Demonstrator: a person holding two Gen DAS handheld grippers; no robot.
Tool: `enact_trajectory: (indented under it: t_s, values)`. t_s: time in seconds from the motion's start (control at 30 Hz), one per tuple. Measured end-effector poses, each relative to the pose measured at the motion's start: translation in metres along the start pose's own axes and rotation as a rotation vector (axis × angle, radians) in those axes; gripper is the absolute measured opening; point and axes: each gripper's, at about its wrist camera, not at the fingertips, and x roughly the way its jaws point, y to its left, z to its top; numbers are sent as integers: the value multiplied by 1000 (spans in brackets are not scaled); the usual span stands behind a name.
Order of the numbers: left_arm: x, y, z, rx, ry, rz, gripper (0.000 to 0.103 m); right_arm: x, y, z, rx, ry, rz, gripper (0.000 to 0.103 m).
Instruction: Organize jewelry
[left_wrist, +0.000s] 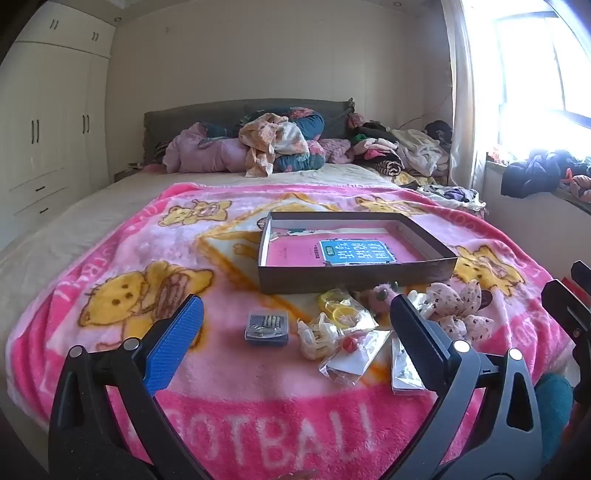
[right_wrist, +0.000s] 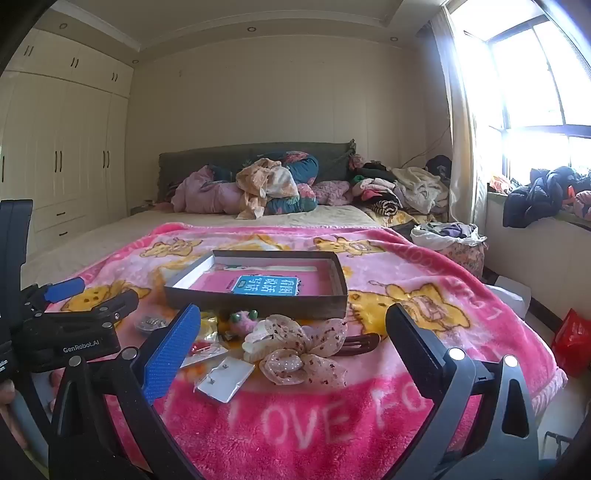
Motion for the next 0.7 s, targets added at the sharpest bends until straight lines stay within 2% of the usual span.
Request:
enact_trajectory:
  t_s: [0.7]
  values:
    - [0, 1, 0, 0, 1, -2, 93, 1, -1, -1, 10, 1, 1, 97]
